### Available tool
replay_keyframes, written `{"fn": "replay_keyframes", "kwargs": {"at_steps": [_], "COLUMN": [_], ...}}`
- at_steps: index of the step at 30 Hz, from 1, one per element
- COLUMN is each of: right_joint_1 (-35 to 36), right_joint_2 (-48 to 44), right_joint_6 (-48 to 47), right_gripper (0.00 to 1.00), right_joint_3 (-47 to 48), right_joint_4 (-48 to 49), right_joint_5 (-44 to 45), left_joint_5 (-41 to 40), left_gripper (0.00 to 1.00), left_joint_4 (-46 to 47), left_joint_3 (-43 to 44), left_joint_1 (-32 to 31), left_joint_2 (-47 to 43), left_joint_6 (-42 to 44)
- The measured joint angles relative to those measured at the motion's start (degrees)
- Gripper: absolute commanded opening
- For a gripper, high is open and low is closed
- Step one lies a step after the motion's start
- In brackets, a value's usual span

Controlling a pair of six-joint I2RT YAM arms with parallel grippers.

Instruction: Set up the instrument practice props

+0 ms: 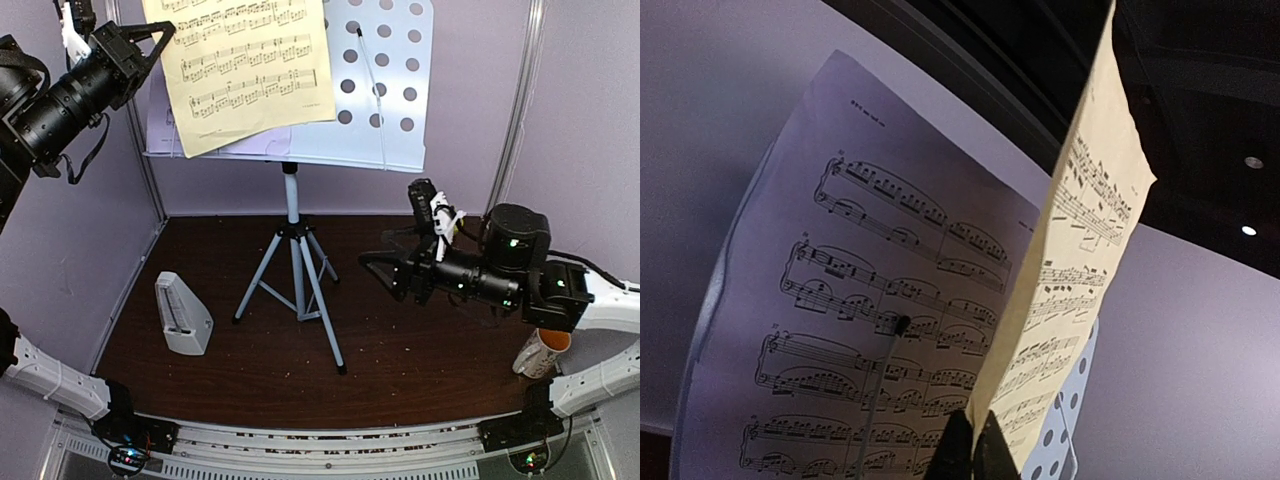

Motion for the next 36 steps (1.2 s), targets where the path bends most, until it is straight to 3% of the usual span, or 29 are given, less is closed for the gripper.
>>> {"fn": "replay_keyframes", "kwargs": {"at_steps": [9, 16, 23, 36], "right_joint_1": [4.83, 5.64, 6.23, 6.25], "right_joint_2": [-7.72, -5.99, 1.36, 19.76], "right_joint_6": [1.57, 2.12, 2.38, 2.01], "right_gripper": [0.61, 0.6, 0.6, 0.54], "right_joint_3": [9.86, 22.03, 35.12, 56.94], "right_joint_4": [-14.43, -15.72, -15.41, -20.46], "right_joint_5": [9.68, 20.74, 27.47, 29.57], "left_joint_5": [-3.19, -3.06, -2.25, 0.85], "left_gripper": [0.0, 0.0, 0.0, 0.0], "left_joint_4": [0.17, 0.17, 1.95, 3.5], "left_joint_3": [-1.97, -3.96, -6.67, -9.4], "left_joint_1": [0.0, 0.0, 0.0, 0.0], "left_joint_2": [0.13, 0.22, -0.15, -2.54], "left_joint_6": [-5.29, -6.62, -5.88, -0.31]}}
